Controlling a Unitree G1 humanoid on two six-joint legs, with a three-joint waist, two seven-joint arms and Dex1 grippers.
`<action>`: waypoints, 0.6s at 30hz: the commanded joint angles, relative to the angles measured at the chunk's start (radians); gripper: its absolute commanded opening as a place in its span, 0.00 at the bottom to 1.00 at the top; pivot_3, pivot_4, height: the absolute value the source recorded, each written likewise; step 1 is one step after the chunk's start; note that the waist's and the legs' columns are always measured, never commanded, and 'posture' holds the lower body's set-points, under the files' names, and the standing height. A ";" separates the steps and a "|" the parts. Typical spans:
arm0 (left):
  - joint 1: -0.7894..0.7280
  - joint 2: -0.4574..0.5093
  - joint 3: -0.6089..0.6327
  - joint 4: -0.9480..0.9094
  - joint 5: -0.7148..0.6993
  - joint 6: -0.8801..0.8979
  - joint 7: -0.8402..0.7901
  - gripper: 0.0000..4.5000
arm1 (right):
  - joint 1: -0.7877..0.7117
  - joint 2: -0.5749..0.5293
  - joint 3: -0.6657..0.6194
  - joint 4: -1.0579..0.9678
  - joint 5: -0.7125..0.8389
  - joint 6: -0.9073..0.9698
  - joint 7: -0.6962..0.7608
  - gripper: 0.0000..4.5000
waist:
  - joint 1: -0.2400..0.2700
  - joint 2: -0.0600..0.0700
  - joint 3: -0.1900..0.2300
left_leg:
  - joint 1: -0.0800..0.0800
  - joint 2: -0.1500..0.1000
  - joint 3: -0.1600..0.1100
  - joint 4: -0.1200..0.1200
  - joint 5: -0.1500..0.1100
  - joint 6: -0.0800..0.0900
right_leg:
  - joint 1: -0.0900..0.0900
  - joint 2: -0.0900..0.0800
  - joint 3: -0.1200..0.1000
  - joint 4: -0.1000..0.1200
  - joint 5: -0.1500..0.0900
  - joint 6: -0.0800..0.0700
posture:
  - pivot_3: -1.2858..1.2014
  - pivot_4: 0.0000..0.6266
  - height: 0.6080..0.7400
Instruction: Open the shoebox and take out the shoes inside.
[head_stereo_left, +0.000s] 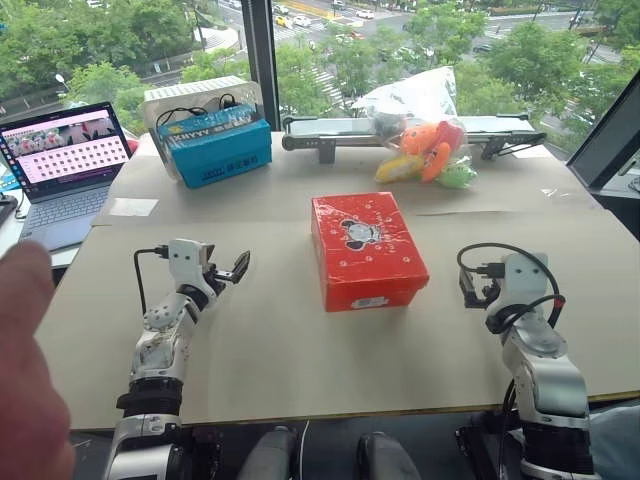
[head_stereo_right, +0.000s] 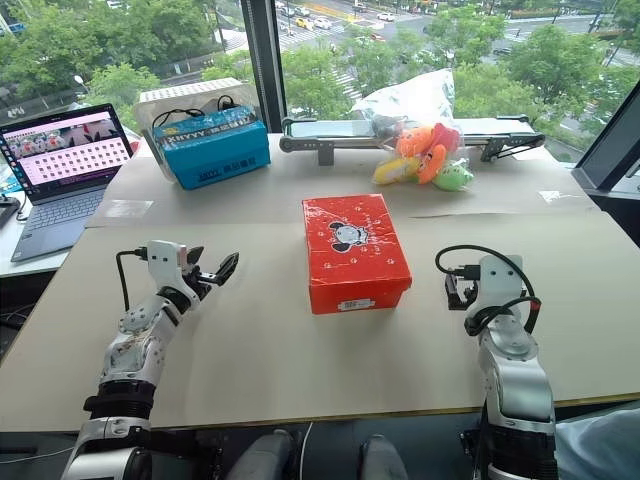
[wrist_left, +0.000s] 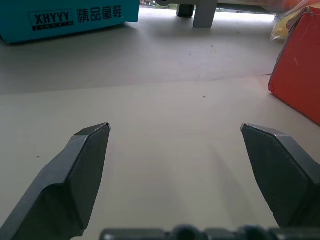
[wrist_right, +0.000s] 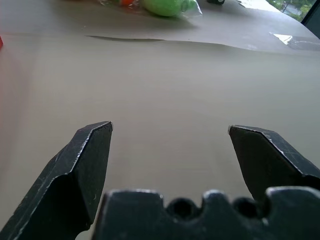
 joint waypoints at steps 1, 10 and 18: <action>-0.003 0.037 -0.021 -0.061 -0.013 0.022 -0.061 1.00 | -0.019 -0.024 -0.038 -0.030 -0.007 -0.030 -0.003 0.97 | 0.000 0.000 0.000 | 0.000 0.000 0.000 0.000 0.000 0.000 | 0.000 0.000 0.000 0.000 0.000 0.000 | 0.52 0.24 1.00; 0.133 0.297 -0.100 -0.284 -0.138 0.217 -0.483 1.00 | -0.015 -0.087 -0.022 -0.005 -0.014 -0.016 0.045 0.97 | -0.019 0.000 0.000 | 0.000 0.000 0.000 -0.002 0.000 0.000 | -0.001 0.000 0.001 0.000 -0.001 -0.003 | 0.52 0.24 1.00; 0.072 0.427 -0.077 -0.289 -0.168 0.231 -0.623 1.00 | -0.070 -0.263 0.030 0.020 0.011 0.097 0.242 0.97 | -0.023 0.001 0.000 | 0.000 0.002 0.000 -0.001 0.000 -0.001 | -0.002 0.000 0.001 0.000 -0.006 -0.005 | 0.52 0.24 1.00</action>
